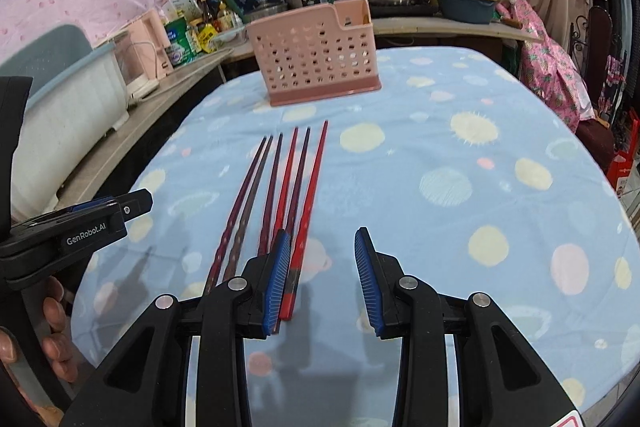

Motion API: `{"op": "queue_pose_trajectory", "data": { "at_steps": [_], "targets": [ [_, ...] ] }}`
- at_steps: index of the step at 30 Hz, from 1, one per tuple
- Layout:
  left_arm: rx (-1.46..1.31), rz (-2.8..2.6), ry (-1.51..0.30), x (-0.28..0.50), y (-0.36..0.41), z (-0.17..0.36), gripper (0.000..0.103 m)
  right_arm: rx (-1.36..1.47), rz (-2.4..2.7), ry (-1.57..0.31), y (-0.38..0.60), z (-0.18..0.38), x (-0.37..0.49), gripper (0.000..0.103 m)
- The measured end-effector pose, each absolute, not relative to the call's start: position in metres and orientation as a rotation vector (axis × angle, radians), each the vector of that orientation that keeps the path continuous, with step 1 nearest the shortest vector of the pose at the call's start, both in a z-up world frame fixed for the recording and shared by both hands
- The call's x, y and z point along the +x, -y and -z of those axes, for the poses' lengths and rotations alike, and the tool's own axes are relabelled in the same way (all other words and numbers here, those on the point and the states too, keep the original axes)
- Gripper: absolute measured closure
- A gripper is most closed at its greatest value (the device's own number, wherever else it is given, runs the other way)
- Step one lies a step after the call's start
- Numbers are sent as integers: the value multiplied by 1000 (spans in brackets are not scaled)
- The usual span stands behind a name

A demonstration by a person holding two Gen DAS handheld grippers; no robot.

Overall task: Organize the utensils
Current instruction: 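Grasp a bright red chopstick at its thick end with the right tool, then grasp a dark red chopstick with the left tool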

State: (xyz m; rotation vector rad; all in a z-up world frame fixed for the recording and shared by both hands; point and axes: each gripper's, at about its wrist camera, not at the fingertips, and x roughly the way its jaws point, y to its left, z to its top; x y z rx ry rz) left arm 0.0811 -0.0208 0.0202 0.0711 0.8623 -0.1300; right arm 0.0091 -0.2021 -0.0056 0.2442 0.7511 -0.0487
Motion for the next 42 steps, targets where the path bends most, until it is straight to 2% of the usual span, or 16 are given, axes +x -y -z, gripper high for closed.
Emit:
{"op": "queue_pose_trajectory", "data": {
  "at_steps": [13, 21, 29, 35, 42],
  "targets": [
    [73, 144, -909, 72, 18, 3, 55, 232, 42, -830, 187, 37, 19, 71],
    [70, 142, -927, 73, 16, 9, 55, 210, 42, -835, 183, 41, 23, 81],
    [65, 144, -937, 73, 15, 11, 55, 198, 41, -834, 182, 41, 21, 82],
    [68, 150, -941, 73, 18, 12, 55, 163, 57, -839, 180, 43, 19, 96],
    [67, 175, -956, 67, 22, 15, 55, 214, 98, -835, 204, 43, 9, 96]
  ]
}}
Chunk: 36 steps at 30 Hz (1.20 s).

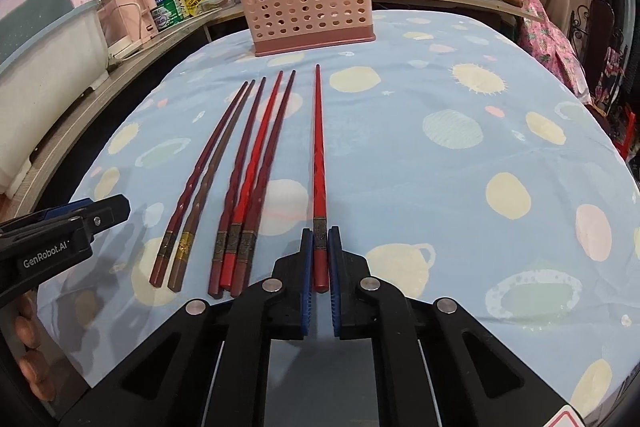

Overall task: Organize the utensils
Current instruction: 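Grasp a dark red chopstick with the left tool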

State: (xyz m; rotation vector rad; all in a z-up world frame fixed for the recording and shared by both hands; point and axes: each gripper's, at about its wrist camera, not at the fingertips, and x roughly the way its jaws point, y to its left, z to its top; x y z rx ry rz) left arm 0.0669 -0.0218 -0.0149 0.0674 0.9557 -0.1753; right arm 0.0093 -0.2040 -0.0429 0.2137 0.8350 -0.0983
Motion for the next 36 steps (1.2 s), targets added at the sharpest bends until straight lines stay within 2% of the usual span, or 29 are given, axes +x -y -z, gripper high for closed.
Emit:
{"op": "queue_pose_trajectory", "data": {
  "at_steps": [9, 29, 32, 36],
  "targets": [
    [59, 231, -973, 57, 34, 18, 47, 234, 112, -833, 214, 43, -4, 96],
    [93, 240, -1010, 54, 49, 36, 47, 243, 111, -831, 215, 44, -8, 96],
    [101, 232, -1005, 54, 49, 36, 52, 243, 111, -831, 215, 44, -9, 96],
    [98, 227, -1003, 55, 47, 35, 68, 243, 111, -831, 214, 44, -9, 96]
  ]
}}
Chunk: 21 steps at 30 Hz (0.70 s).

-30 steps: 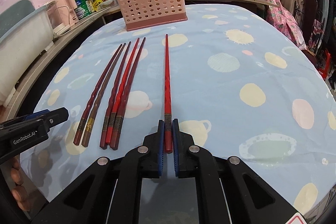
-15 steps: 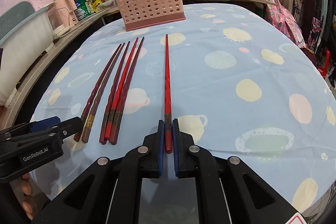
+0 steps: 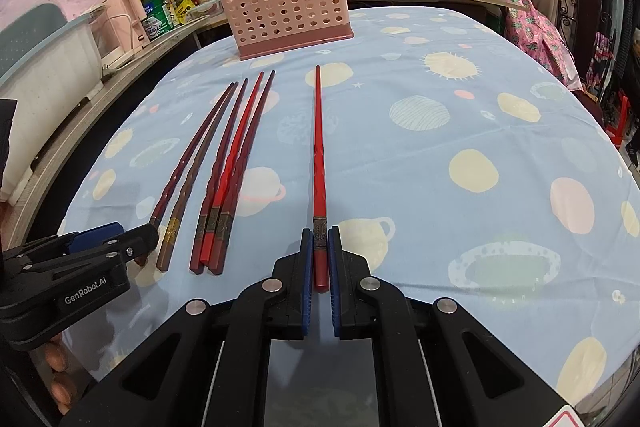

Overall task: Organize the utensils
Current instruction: 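Grasp a dark red chopstick with the left tool, then lift both held chopsticks and carry them over the pink holder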

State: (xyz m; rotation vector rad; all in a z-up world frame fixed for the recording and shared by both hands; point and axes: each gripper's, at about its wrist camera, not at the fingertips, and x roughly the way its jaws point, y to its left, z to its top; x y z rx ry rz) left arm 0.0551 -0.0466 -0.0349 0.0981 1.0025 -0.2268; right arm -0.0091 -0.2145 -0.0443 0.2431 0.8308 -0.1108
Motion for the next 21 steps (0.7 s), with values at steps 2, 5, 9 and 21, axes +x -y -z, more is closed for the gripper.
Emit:
{"op": "queue_pose_trajectory", "data": {
  "at_steps": [2, 5, 9, 21],
  "targets": [
    [95, 226, -1003, 56, 45, 34, 75, 243, 111, -831, 214, 44, -9, 96],
    [95, 226, -1001, 57, 44, 34, 89, 244, 111, -831, 215, 44, -9, 96],
    [89, 234, -1007, 58, 43, 34, 94, 246, 108, -831, 214, 43, -10, 96],
    [62, 238, -1002, 58, 35, 22, 96, 245, 109, -785, 217, 23, -18, 96]
  ]
}}
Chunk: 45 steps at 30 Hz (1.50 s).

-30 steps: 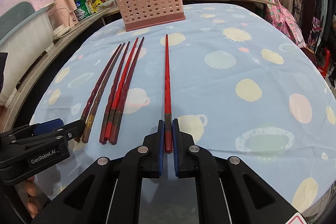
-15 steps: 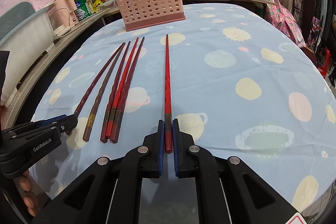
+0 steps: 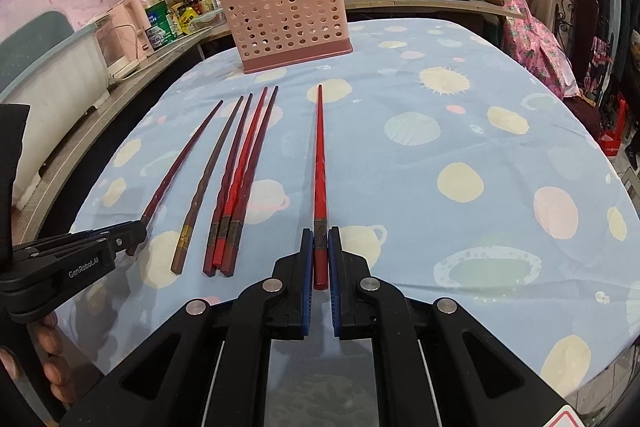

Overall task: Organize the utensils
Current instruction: 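Lift both held chopsticks and carry them over the pink holder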

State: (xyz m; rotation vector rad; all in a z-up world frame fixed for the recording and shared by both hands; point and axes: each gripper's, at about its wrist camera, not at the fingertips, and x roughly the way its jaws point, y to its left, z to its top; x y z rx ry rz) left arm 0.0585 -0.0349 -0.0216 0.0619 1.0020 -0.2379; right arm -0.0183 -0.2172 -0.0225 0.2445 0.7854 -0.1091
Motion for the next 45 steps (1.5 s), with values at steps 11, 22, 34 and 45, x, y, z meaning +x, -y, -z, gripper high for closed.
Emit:
{"op": "queue_pose_trajectory", "data": {
  "at_steps": [11, 22, 34, 45],
  "targets": [
    [1, 238, -914, 62, 19, -25, 96, 264, 115, -653, 231, -32, -24, 96],
    [-53, 241, -796, 84, 9, -91, 96, 281, 113, -490, 251, -101, -11, 96],
    [-78, 259, -705, 125, 15, -145, 96, 297, 108, -429, 268, -140, 25, 96],
    [-91, 298, -632, 158, 28, -195, 96, 316, 77, -378, 275, -173, 58, 96]
  ]
}}
